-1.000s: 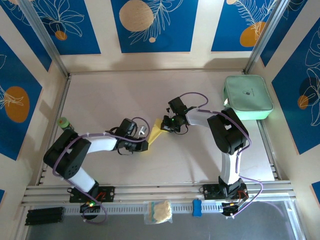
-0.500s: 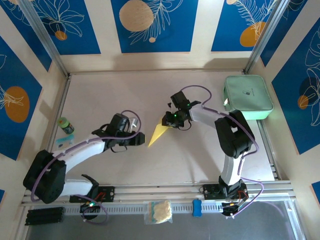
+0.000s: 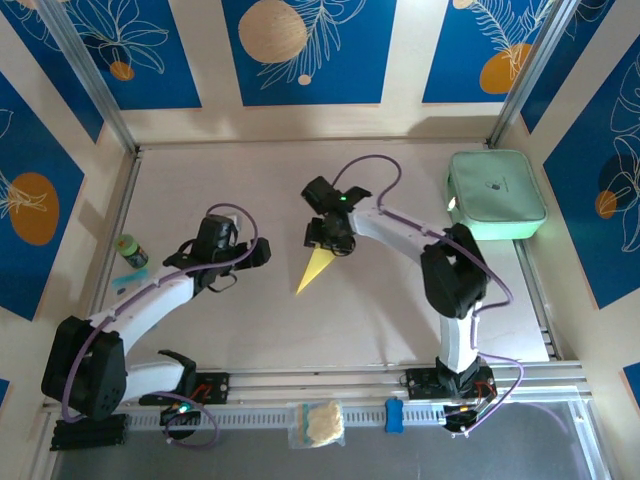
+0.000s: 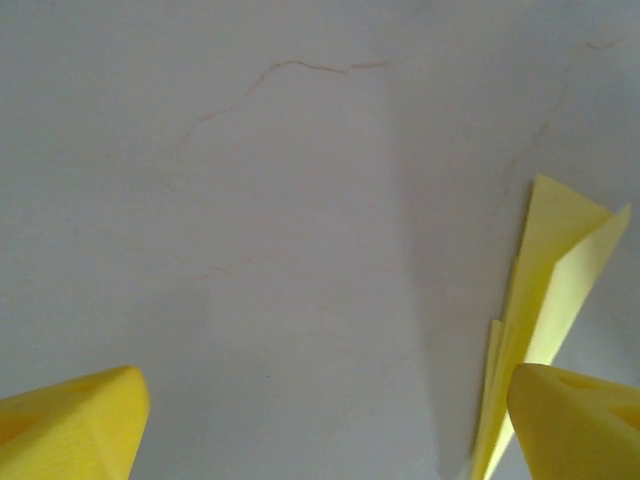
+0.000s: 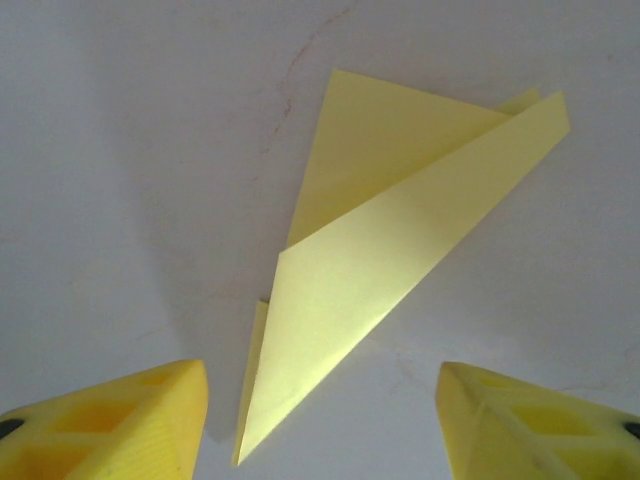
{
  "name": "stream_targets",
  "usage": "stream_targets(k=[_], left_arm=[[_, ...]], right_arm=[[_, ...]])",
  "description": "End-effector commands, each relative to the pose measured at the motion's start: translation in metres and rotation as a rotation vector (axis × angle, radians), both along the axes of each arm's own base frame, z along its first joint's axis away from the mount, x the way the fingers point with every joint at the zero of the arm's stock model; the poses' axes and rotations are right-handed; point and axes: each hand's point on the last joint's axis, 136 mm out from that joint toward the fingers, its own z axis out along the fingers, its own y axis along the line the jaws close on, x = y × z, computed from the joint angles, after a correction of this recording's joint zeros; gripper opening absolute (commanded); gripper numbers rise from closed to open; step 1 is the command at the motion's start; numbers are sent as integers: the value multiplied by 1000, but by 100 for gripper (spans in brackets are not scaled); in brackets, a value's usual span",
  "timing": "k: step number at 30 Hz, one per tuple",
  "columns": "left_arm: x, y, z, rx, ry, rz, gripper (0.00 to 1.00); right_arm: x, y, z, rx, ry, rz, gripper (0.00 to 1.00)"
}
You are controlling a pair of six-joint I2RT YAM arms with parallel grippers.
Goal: Fold a paper plane with a square sheet of paper (pick it up from the middle)
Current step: Turn over the paper at the center of the table.
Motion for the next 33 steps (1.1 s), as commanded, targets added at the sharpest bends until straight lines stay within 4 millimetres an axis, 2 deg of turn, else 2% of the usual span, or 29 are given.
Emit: stream_targets(k=[1,8,13,21,26,30,33], left_arm=[[0,12,-6,-1,-21,48,93],[-11,13,-28,-24,20,44,97],[-12,12,-33,-29,31,42,98],[-10,9,-35,-49,42,38,100],[-9,8,-34,-52,41,38,99],[-9,8,-34,-54,41,39,99],[-9,8,-34,-59,42,40,99]], right_arm=[[-9,-20,-14,-198,36,-120,63],[-2,-10,-31,-279,51,-158,64],[-3,-10,-41,-321,83,-160,63],[-9,-11,-43,-346,117,-154,62],[-13,-16,-37,-349,114,-171,53],[-13,-14,-35,-312,101,-175,36],[-15,-16,-36,-316,106,-179,30]])
